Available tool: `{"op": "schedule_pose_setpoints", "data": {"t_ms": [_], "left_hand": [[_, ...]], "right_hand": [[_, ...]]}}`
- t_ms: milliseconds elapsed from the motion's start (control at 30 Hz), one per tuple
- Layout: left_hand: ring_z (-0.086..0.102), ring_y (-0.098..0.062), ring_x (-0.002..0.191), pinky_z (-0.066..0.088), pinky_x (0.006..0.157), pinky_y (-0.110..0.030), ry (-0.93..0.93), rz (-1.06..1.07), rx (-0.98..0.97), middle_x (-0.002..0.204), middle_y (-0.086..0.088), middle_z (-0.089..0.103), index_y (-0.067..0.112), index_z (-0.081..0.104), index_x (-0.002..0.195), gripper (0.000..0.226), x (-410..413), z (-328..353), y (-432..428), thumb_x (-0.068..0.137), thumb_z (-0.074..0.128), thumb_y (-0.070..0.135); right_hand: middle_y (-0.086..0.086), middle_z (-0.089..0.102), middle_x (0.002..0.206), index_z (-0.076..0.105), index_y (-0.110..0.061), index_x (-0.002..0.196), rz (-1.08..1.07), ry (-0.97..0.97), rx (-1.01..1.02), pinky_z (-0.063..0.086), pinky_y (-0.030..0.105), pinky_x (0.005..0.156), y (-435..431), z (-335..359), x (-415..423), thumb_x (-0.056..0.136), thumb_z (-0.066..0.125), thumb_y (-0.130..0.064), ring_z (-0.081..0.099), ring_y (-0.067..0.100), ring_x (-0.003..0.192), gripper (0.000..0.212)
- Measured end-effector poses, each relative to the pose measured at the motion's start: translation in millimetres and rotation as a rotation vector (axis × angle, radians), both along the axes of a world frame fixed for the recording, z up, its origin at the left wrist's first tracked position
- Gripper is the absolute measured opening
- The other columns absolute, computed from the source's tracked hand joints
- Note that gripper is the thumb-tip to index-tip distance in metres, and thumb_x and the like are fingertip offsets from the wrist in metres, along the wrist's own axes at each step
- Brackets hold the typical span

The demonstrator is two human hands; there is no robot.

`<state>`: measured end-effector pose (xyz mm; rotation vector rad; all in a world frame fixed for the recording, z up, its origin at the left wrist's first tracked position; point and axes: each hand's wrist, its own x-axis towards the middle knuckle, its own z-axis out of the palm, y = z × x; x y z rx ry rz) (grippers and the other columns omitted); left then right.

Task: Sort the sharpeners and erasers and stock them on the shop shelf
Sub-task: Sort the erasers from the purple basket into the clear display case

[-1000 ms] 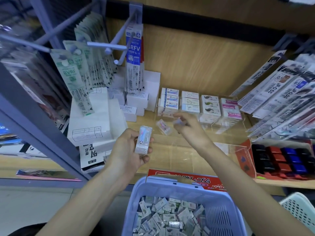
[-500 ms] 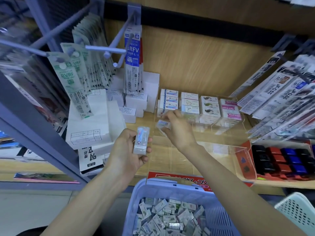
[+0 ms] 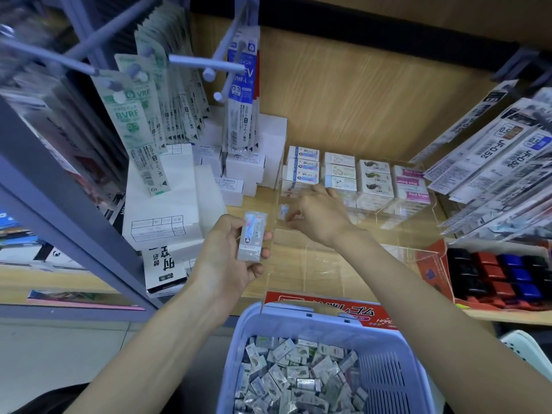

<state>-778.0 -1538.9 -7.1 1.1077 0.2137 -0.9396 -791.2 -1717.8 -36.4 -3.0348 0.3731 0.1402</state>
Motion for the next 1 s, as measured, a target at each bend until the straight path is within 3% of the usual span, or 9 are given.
{"op": "schedule_pose_setpoints", "data": {"t_ms": [100, 267, 467, 600, 767, 900, 1000], "left_hand": [[0.045, -0.012, 0.047, 0.029, 0.052, -0.025, -0.003, -0.004, 0.003, 0.069, -0.004, 0.059, 0.008, 0.058, 0.098, 0.030, -1.3, 1.1, -0.6, 0.090, 0.034, 0.024], [0.045, -0.012, 0.050, 0.029, 0.052, -0.025, -0.005, -0.011, 0.010, 0.073, -0.005, 0.059, 0.009, 0.058, 0.099, 0.030, -3.3, 2.7, -2.5, 0.090, 0.034, 0.024], [0.045, -0.012, 0.050, 0.030, 0.053, -0.025, -0.011, -0.013, 0.010, 0.074, -0.005, 0.059, 0.008, 0.059, 0.098, 0.031, -3.9, 3.4, -1.7, 0.091, 0.034, 0.024], [0.045, -0.012, 0.049, 0.030, 0.052, -0.025, -0.008, -0.010, 0.010, 0.072, -0.004, 0.060, 0.009, 0.059, 0.097, 0.030, -3.9, 3.6, -2.4, 0.090, 0.034, 0.024], [0.045, -0.012, 0.049, 0.029, 0.052, -0.025, 0.002, -0.019, 0.014, 0.074, -0.005, 0.059, 0.009, 0.059, 0.093, 0.028, -5.2, 5.7, -3.7, 0.089, 0.035, 0.023], [0.045, -0.012, 0.049, 0.029, 0.053, -0.025, -0.006, -0.019, 0.009, 0.073, -0.005, 0.058, 0.010, 0.059, 0.092, 0.029, -5.3, 6.3, -2.5, 0.090, 0.034, 0.024], [0.045, -0.012, 0.051, 0.030, 0.053, -0.025, -0.012, -0.021, 0.013, 0.073, -0.005, 0.059, 0.009, 0.059, 0.095, 0.029, -6.1, 5.5, -2.6, 0.090, 0.034, 0.024]], "right_hand": [[0.001, 0.053, 0.119, 0.069, -0.033, 0.109, 0.025, 0.063, -0.003, 0.021, 0.033, 0.103, -1.2, 2.7, -1.9, 0.091, 0.058, -0.030, 0.034, 0.023, 0.123, 0.021], [-0.003, 0.061, 0.116, 0.068, -0.034, 0.111, 0.039, 0.097, -0.048, 0.022, 0.032, 0.102, -2.8, 0.1, -0.3, 0.094, 0.054, -0.024, 0.034, 0.022, 0.122, 0.024], [0.003, 0.044, 0.134, 0.063, -0.036, 0.118, 0.066, 0.262, -0.013, 0.022, 0.040, 0.110, -5.4, 2.8, 6.7, 0.094, 0.045, -0.009, 0.023, 0.027, 0.132, 0.041], [0.002, 0.033, 0.147, 0.054, -0.031, 0.131, 0.109, 0.203, -0.091, 0.017, 0.037, 0.112, -5.6, 0.1, 3.3, 0.092, 0.043, -0.002, 0.020, 0.026, 0.136, 0.050], [0.003, 0.030, 0.150, 0.057, -0.026, 0.128, 0.083, 0.076, 0.058, 0.017, 0.038, 0.109, -5.5, -3.8, -4.9, 0.091, 0.041, -0.001, 0.019, 0.024, 0.138, 0.048], [0.003, 0.041, 0.144, 0.062, -0.030, 0.120, 0.107, 0.159, 0.125, 0.020, 0.039, 0.107, -8.0, 0.0, -8.6, 0.084, 0.039, 0.005, 0.027, 0.025, 0.130, 0.055], [0.005, 0.036, 0.148, 0.065, -0.036, 0.112, 0.075, 0.198, 0.192, 0.017, 0.043, 0.113, -11.2, 2.0, -4.8, 0.079, 0.037, 0.004, 0.024, 0.029, 0.134, 0.059]]}}
